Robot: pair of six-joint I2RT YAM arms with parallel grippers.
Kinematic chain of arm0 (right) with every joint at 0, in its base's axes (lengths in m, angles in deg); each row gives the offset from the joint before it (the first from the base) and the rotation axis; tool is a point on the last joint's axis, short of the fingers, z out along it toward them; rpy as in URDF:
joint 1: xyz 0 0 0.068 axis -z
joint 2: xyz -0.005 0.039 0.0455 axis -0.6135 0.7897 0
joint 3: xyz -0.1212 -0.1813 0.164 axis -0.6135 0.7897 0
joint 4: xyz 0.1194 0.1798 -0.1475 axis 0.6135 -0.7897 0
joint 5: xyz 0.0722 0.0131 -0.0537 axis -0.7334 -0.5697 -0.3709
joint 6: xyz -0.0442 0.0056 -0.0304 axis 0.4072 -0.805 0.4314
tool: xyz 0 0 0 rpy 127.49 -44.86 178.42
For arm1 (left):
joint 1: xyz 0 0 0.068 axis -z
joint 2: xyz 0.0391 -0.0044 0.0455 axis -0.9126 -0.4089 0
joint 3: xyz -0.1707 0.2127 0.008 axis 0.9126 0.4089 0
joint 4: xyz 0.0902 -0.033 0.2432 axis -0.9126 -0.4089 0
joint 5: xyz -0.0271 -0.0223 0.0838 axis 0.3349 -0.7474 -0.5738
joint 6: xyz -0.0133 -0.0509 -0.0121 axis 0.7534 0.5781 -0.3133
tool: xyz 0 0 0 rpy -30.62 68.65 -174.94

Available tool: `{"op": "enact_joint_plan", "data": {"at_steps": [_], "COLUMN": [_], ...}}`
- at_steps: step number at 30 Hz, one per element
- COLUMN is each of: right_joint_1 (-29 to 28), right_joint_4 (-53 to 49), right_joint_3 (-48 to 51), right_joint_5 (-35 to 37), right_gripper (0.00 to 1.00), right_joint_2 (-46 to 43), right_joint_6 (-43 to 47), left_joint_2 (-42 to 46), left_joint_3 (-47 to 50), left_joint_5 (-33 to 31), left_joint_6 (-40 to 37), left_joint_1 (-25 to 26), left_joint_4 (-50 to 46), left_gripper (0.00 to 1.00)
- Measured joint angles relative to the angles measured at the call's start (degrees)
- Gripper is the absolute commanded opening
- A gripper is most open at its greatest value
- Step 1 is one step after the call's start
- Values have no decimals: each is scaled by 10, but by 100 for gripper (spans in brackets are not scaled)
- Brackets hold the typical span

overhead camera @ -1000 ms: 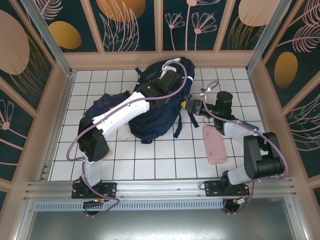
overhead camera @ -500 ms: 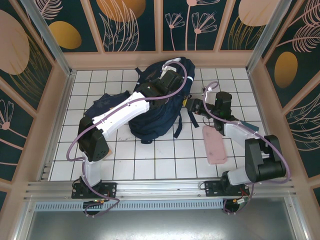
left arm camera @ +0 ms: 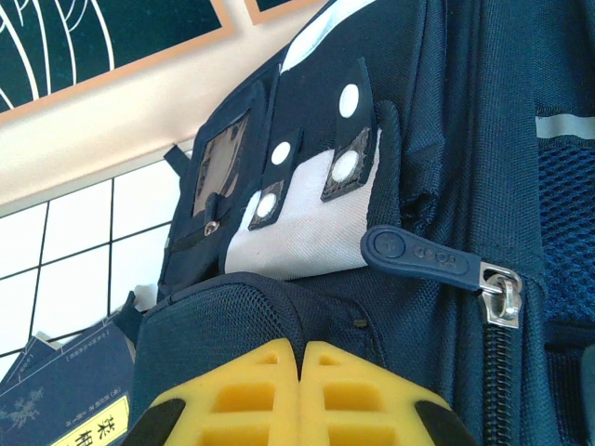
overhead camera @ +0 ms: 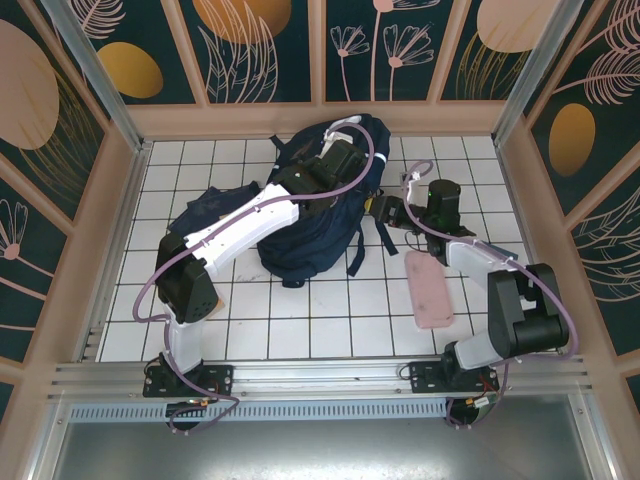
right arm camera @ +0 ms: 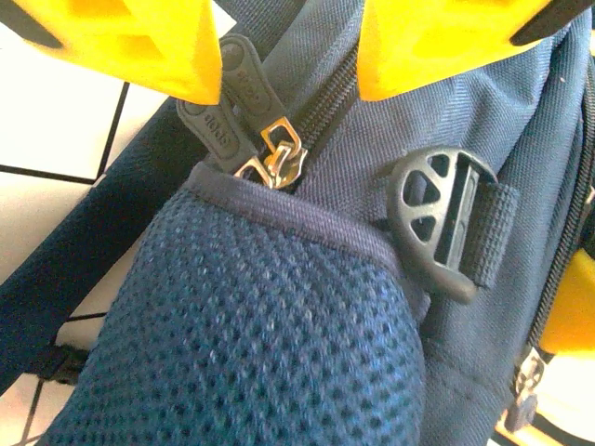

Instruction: Pack the student bag

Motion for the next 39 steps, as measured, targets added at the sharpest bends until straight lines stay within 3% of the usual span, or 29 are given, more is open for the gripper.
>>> {"op": "enact_joint_plan", "data": {"at_steps": [5,18,28,39], "right_joint_1": [0,-2,-5,-16], "right_joint_4": [0,7,-5,-44], "right_joint_3": [0,-2,-14,-27], "right_joint_5": [-15,-43,-40,-22], "right_gripper": [57,32,32,14], "right_joint_2": [12,17,16,13], "right_joint_6": [-1,-14,0,17], "left_joint_2": [0,0,0,0], "left_joint_3": [0,0,0,0], "left_joint_5": [0,0,0,1], "left_joint_6": [0,0,0,0], "left_joint_1": [0,0,0,0], "left_joint_4": [0,0,0,5], "left_gripper": [0,0,0,0]}}
